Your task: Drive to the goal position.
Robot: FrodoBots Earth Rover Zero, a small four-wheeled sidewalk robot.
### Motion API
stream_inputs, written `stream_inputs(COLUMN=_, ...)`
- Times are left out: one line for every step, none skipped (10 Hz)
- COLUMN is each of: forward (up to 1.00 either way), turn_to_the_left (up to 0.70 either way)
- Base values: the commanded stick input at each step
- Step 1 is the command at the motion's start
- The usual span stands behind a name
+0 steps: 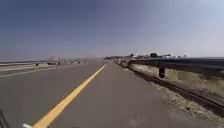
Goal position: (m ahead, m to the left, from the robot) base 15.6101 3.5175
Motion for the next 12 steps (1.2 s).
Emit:
stream_inputs(forward=0.50, turn_to_the_left=0.00)
stream_inputs(forward=0.50, turn_to_the_left=0.00)
stream_inputs(forward=0.50, turn_to_the_left=0.00)
stream_inputs(forward=0.50, turn_to_the_left=0.00)
stream_inputs(forward=0.50, turn_to_the_left=0.00)
stream_inputs(forward=0.50, turn_to_the_left=0.00)
stream_inputs(forward=0.50, turn_to_the_left=0.00)
stream_inputs(forward=0.50, turn_to_the_left=0.00)
stream_inputs(forward=0.50, turn_to_the_left=0.00)
stream_inputs(forward=0.50, turn_to_the_left=0.00)
stream_inputs(forward=0.50, turn_to_the_left=0.00)
stream_inputs(forward=0.50, turn_to_the_left=0.00)
